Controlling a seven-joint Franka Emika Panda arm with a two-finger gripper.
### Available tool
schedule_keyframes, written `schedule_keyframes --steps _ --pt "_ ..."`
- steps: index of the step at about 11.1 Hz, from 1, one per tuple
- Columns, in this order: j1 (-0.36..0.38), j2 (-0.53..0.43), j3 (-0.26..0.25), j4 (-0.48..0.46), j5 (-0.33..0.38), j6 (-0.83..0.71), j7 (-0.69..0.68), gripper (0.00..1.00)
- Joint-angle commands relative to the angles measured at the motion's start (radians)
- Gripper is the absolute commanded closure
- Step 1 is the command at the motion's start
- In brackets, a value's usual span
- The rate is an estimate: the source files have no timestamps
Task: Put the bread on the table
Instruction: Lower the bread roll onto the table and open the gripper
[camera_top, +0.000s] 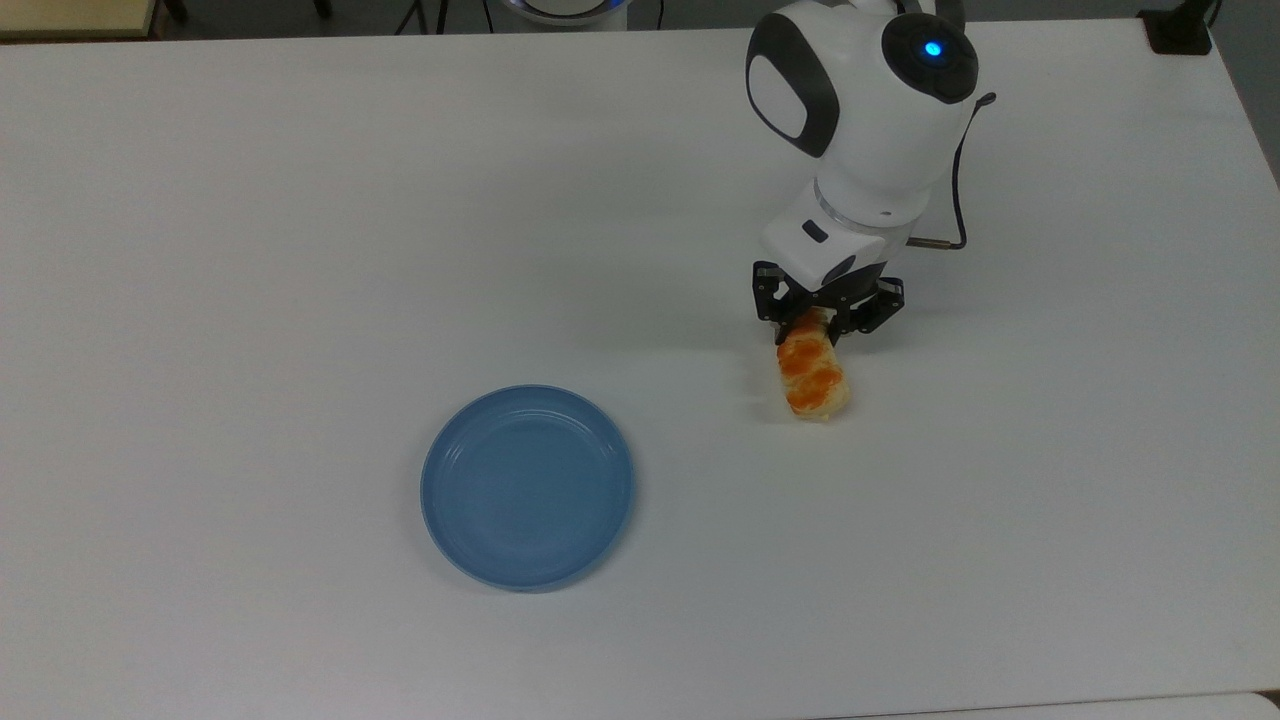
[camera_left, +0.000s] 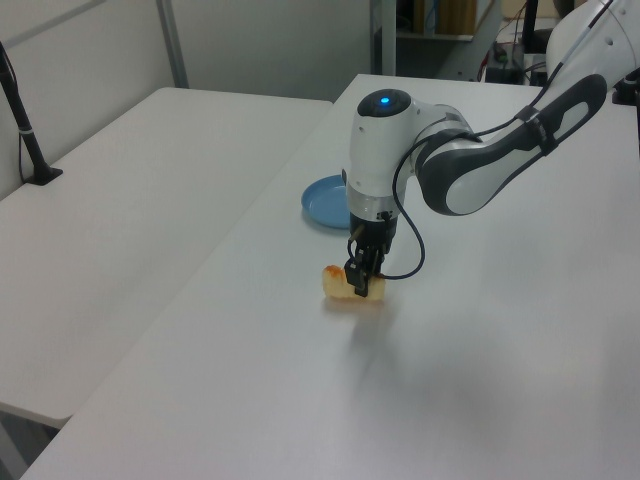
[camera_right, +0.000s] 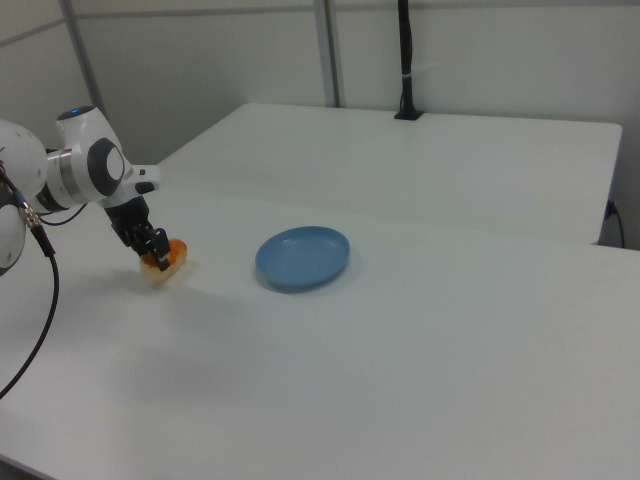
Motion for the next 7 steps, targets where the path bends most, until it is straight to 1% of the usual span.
schedule_keyframes --steps 1,2,4,7 --pt "0.020 0.005 -0.019 0.007 -0.020 -0.024 0.027 0.02" --pt "0.017 0.005 -0.019 0.004 -0.020 -0.025 0.025 0.00" --pt "0.011 -0.006 -0.019 0.007 -0.011 -0.059 0.024 0.00" --pt "-0.047 -0.104 -0.018 0.016 0.001 -0.184 0.025 0.00"
